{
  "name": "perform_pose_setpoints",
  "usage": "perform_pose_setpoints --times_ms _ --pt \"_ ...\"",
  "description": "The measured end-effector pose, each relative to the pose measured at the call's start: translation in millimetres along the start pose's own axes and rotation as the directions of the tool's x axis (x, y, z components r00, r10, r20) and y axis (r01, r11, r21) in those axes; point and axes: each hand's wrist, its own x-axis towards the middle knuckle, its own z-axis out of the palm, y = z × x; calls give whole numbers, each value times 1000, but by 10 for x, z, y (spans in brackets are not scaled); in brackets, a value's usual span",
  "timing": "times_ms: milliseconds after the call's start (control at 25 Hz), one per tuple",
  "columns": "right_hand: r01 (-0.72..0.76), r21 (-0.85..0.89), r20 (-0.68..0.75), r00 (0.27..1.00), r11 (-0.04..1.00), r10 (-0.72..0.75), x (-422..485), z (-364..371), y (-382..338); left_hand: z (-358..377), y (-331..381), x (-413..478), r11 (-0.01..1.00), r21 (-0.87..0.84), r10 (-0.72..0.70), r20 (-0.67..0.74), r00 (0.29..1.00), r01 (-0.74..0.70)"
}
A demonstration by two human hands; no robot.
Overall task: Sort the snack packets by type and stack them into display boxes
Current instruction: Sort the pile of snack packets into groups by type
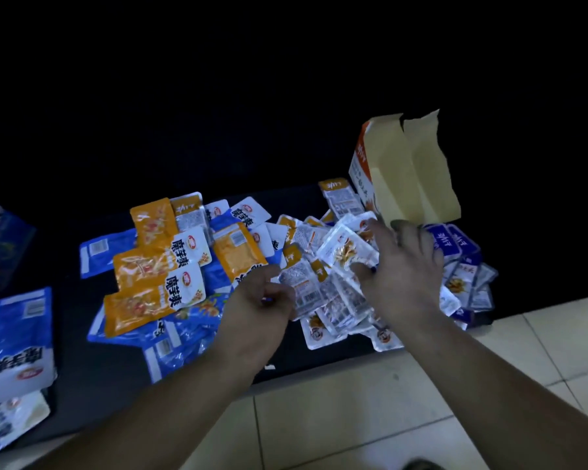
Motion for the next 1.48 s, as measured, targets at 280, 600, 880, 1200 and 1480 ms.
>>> perform_pose_setpoints --times_ms 280,600,880,1200,1480 --pt "206 -143 50 978 968 -201 -106 122 -249 -415 -556 -184 856 393 387 -55 920 -336" --pt "432 346 220 825 833 -520 -427 640 -829 -1050 -1194 83 231 902 385 260 886 -365" --pt "353 451 42 909 820 -414 -390 648 -900 -1494 -1352 -3 346 836 502 219 837 -426" --pt "406 367 421 730 837 -538 -402 677 -1799 -2111 -1262 206 503 826 476 -17 879 -256" --pt "328 445 390 767 833 -510 -313 685 -1725 -2267 -1042 159 574 766 655 -220 723 -288"
